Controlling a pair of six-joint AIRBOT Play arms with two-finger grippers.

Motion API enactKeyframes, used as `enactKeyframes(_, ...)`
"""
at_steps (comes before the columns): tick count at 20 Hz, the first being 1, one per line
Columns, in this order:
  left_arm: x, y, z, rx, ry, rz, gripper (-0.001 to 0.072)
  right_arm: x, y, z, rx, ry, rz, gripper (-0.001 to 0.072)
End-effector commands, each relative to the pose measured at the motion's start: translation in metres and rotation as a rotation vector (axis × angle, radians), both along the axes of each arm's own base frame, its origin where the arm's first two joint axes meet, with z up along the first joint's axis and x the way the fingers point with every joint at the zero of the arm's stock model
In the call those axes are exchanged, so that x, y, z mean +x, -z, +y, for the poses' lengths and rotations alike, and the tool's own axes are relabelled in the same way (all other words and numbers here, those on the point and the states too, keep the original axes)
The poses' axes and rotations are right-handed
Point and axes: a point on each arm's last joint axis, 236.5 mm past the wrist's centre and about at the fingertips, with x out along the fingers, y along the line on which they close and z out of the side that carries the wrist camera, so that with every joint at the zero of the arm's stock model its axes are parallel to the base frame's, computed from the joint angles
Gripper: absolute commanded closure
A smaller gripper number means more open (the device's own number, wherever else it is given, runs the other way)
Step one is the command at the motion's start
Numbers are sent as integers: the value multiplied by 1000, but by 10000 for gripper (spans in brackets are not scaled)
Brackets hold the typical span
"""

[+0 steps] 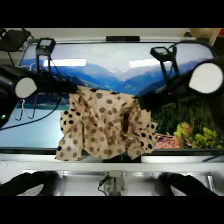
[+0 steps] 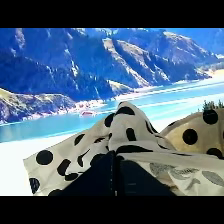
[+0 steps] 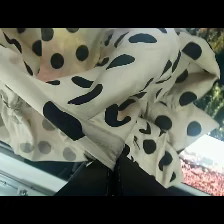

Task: Fold the shirts.

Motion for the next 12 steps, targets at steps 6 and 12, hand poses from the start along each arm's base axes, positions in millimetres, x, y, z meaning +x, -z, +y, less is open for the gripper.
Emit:
enactKeyframes(6,10,25,21,31,-36,74,257,28,42,18,-10,-15,57,637)
enactKeyframes(12,-11,9,88,277,44,182,231,24,41,21,6,-21,69,637)
